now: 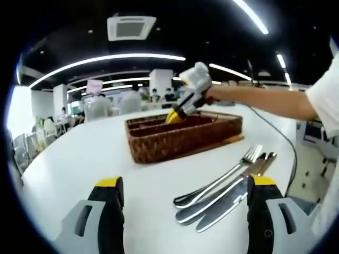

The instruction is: Arrange the knives, forks, and spoons in their matching storage slots by inserting each utensil handle-first until every utensil is classified and aligned in the correct compartment

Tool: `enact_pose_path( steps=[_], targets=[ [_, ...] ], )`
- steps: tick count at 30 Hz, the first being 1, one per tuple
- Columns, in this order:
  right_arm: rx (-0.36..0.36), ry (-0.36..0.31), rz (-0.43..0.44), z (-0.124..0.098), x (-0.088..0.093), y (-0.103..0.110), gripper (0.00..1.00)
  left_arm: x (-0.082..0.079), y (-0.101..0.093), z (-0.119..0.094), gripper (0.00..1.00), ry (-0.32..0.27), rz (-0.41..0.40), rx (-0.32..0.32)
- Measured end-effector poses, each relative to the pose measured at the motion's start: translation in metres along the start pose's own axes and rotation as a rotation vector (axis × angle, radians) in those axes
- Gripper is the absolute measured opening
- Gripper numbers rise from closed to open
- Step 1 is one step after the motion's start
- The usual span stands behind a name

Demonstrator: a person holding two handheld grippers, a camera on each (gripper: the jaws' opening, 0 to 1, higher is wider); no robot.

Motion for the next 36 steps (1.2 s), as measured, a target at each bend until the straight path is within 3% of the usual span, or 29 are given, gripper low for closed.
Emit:
enact_pose_path(
  steps=[13,22,36],
  targets=[
    [-0.009,0.011,-0.005,0.011,0.006,-0.004,0.03,0.004,0.000,0.000,0.98,0.006,-0.009,0.001],
    [0.000,0.049,-0.068,0.021,0.008,-0.008,0.03,0.004,0.004,-0.001,0.98,0.008,-0.016,-0.003],
    [0.000,0.033,-0.086,0.019,0.006,-0.009,0.07,0.004,0.004,0.000,0.98,0.008,-0.018,0.001]
  ],
)
Point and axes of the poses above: the point that each gripper's makers call its tool centre point, and the gripper's own axes: z roughly forward along the fingers, y roughly to its left, x roughly out of its underside, the point moved 9 cm from there along -z, roughly backward along the fingers, and after that the axes turned 15 degrees about z, right-handed, at the moved point
